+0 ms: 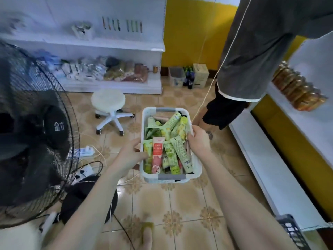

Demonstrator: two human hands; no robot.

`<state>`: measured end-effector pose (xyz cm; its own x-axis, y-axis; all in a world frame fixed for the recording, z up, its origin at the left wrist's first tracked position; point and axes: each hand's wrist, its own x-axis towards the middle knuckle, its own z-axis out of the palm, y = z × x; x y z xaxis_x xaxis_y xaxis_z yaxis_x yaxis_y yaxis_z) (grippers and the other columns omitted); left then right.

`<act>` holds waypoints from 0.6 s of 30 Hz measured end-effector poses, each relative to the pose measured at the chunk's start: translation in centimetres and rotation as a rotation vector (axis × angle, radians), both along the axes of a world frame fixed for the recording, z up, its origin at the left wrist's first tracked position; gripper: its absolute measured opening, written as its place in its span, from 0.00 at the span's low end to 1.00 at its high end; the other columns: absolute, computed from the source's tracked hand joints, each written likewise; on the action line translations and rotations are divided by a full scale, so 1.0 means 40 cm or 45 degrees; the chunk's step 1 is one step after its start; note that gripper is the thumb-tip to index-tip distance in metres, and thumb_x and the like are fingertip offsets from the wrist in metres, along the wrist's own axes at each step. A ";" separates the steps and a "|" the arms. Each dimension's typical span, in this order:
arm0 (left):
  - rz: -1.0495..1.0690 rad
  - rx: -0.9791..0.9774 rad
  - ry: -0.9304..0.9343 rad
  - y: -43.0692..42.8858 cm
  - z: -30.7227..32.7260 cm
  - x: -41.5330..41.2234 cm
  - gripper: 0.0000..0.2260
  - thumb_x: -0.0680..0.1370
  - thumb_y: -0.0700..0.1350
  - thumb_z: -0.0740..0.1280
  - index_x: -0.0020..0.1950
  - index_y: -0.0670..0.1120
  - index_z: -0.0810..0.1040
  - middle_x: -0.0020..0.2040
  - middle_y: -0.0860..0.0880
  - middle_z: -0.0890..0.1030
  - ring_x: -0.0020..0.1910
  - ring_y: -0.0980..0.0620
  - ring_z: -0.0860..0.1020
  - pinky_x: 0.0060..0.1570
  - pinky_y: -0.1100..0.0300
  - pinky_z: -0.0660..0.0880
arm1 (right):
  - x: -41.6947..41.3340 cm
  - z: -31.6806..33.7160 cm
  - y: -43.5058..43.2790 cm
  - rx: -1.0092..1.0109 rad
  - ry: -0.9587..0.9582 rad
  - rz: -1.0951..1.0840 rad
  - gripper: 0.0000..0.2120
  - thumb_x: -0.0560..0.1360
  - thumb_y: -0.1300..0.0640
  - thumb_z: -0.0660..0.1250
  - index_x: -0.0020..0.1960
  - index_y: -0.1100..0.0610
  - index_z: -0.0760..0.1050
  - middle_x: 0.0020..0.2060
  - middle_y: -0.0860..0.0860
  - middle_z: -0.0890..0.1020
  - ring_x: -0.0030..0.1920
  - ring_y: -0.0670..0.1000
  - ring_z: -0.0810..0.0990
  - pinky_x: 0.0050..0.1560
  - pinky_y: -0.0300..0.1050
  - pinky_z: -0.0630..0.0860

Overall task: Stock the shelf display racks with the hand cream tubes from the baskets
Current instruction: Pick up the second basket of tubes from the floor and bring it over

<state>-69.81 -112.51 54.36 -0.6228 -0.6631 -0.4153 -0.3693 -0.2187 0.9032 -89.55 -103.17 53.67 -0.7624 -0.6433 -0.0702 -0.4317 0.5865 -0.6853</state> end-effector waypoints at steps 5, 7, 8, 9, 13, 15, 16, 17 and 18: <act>0.020 -0.073 -0.026 -0.156 0.023 -0.129 0.20 0.73 0.31 0.67 0.60 0.49 0.75 0.42 0.48 0.81 0.39 0.51 0.80 0.38 0.55 0.79 | -0.122 0.031 -0.160 0.000 0.042 0.050 0.07 0.77 0.64 0.57 0.44 0.62 0.72 0.35 0.54 0.75 0.37 0.54 0.73 0.31 0.44 0.63; 0.038 -0.066 -0.026 -0.204 0.038 -0.175 0.20 0.73 0.30 0.66 0.59 0.51 0.74 0.41 0.50 0.79 0.38 0.53 0.79 0.33 0.58 0.77 | -0.169 0.038 -0.214 -0.012 0.036 0.064 0.07 0.77 0.64 0.57 0.46 0.62 0.73 0.38 0.56 0.77 0.37 0.54 0.73 0.31 0.44 0.64; 0.039 -0.051 -0.029 -0.228 0.044 -0.196 0.21 0.73 0.30 0.66 0.60 0.51 0.73 0.42 0.49 0.80 0.38 0.52 0.79 0.34 0.57 0.78 | -0.191 0.040 -0.240 -0.018 0.024 0.065 0.07 0.77 0.64 0.57 0.46 0.63 0.73 0.38 0.57 0.77 0.37 0.54 0.73 0.31 0.44 0.63; 0.034 -0.037 -0.033 -0.252 0.046 -0.217 0.21 0.73 0.30 0.66 0.60 0.51 0.73 0.43 0.48 0.81 0.40 0.50 0.80 0.35 0.55 0.79 | -0.213 0.041 -0.265 -0.024 0.012 0.067 0.07 0.77 0.64 0.57 0.46 0.64 0.73 0.38 0.57 0.77 0.37 0.54 0.73 0.31 0.43 0.64; 0.059 -0.010 -0.035 -0.360 0.046 -0.307 0.21 0.73 0.30 0.65 0.61 0.49 0.74 0.45 0.44 0.81 0.39 0.48 0.81 0.30 0.57 0.79 | -0.311 0.035 -0.383 0.003 -0.008 0.094 0.07 0.77 0.64 0.57 0.46 0.60 0.74 0.39 0.57 0.79 0.40 0.56 0.76 0.34 0.44 0.68; 0.067 -0.012 -0.040 -0.419 0.046 -0.359 0.21 0.73 0.30 0.65 0.61 0.50 0.74 0.42 0.46 0.81 0.36 0.50 0.81 0.26 0.61 0.77 | -0.369 0.025 -0.451 0.007 -0.014 0.100 0.09 0.77 0.64 0.57 0.49 0.61 0.76 0.42 0.57 0.81 0.42 0.58 0.78 0.38 0.47 0.71; 0.073 -0.005 -0.044 -0.449 0.044 -0.387 0.21 0.74 0.31 0.65 0.61 0.50 0.74 0.41 0.47 0.82 0.36 0.51 0.81 0.26 0.61 0.77 | -0.398 0.020 -0.487 0.008 -0.015 0.108 0.09 0.77 0.63 0.57 0.50 0.61 0.76 0.43 0.57 0.81 0.43 0.58 0.79 0.39 0.48 0.73; 0.083 0.008 -0.045 -0.478 0.042 -0.413 0.20 0.74 0.31 0.66 0.62 0.50 0.74 0.41 0.47 0.82 0.37 0.50 0.81 0.27 0.61 0.77 | -0.427 0.018 -0.522 0.011 -0.005 0.129 0.09 0.77 0.63 0.57 0.50 0.61 0.76 0.43 0.57 0.82 0.42 0.58 0.79 0.39 0.47 0.72; 0.097 0.017 -0.043 -0.507 0.040 -0.440 0.20 0.74 0.31 0.65 0.62 0.49 0.74 0.42 0.46 0.82 0.38 0.49 0.81 0.29 0.60 0.77 | -0.459 0.019 -0.557 0.011 0.009 0.157 0.09 0.77 0.62 0.57 0.50 0.61 0.76 0.43 0.57 0.81 0.41 0.56 0.78 0.37 0.46 0.71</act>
